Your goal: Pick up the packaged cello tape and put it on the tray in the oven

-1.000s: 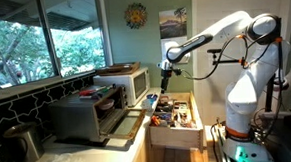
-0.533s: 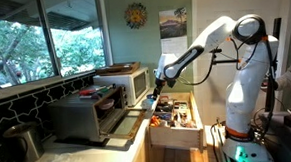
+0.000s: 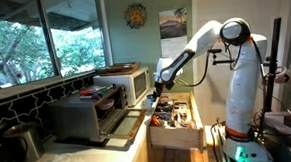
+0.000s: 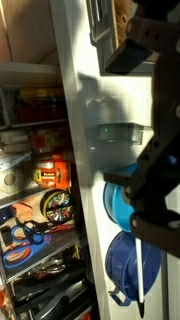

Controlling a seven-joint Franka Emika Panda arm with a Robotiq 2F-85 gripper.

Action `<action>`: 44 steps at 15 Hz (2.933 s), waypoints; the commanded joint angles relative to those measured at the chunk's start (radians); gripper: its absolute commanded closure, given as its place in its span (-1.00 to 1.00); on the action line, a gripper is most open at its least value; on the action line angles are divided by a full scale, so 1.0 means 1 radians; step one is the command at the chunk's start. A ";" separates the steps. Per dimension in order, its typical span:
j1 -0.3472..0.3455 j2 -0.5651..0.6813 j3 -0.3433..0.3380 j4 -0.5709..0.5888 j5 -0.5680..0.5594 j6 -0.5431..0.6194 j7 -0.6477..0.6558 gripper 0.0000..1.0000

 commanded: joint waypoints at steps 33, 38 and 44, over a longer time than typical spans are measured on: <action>-0.003 0.325 0.029 0.292 0.244 -0.099 -0.109 -0.57; -0.004 0.334 0.035 0.300 0.254 -0.068 -0.095 -0.62; -0.007 0.335 0.031 0.302 0.233 -0.074 -0.082 0.06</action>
